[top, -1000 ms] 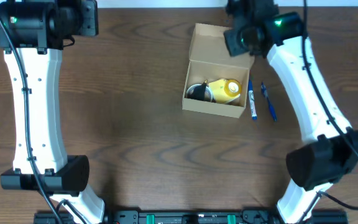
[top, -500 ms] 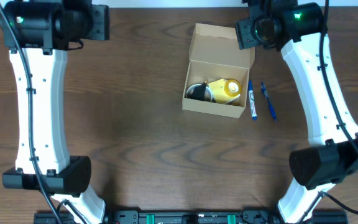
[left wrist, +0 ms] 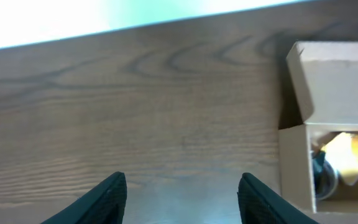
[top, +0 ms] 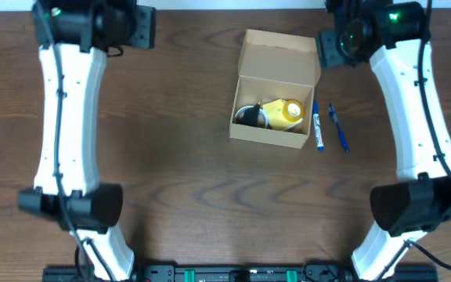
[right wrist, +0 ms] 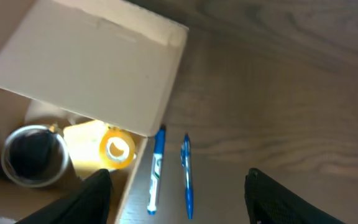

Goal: Pack container
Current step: 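Move the right gripper down to the blue pen beside the box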

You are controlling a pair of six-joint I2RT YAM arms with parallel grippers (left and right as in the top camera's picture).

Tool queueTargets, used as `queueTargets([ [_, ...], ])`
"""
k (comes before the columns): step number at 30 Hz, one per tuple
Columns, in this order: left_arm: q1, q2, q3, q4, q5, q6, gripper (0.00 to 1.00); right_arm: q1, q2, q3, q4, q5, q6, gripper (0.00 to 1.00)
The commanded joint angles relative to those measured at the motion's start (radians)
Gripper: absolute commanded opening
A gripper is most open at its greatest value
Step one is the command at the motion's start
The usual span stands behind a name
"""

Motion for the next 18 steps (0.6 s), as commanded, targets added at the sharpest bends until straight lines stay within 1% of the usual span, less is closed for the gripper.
queueTargets([
  [1,-0.004,0.027,0.009,0.023,-0.019,0.018,0.58,-0.04,-0.017,-0.005,-0.005,-0.01,0.006,0.68],
  [4,-0.004,0.024,0.009,0.06,-0.019,0.043,0.58,-0.066,-0.008,-0.053,0.006,-0.054,0.006,0.67],
  [11,-0.004,0.024,0.009,0.065,-0.021,0.062,0.59,-0.076,0.0,-0.301,0.109,-0.069,0.006,0.66],
  [14,-0.004,0.024,0.009,0.06,-0.021,0.062,0.59,-0.076,0.0,-0.395,0.141,-0.069,0.006,0.63],
  [18,-0.004,0.024,0.009,0.059,-0.021,0.062,0.58,-0.076,0.0,-0.435,0.142,-0.069,0.006,0.63],
])
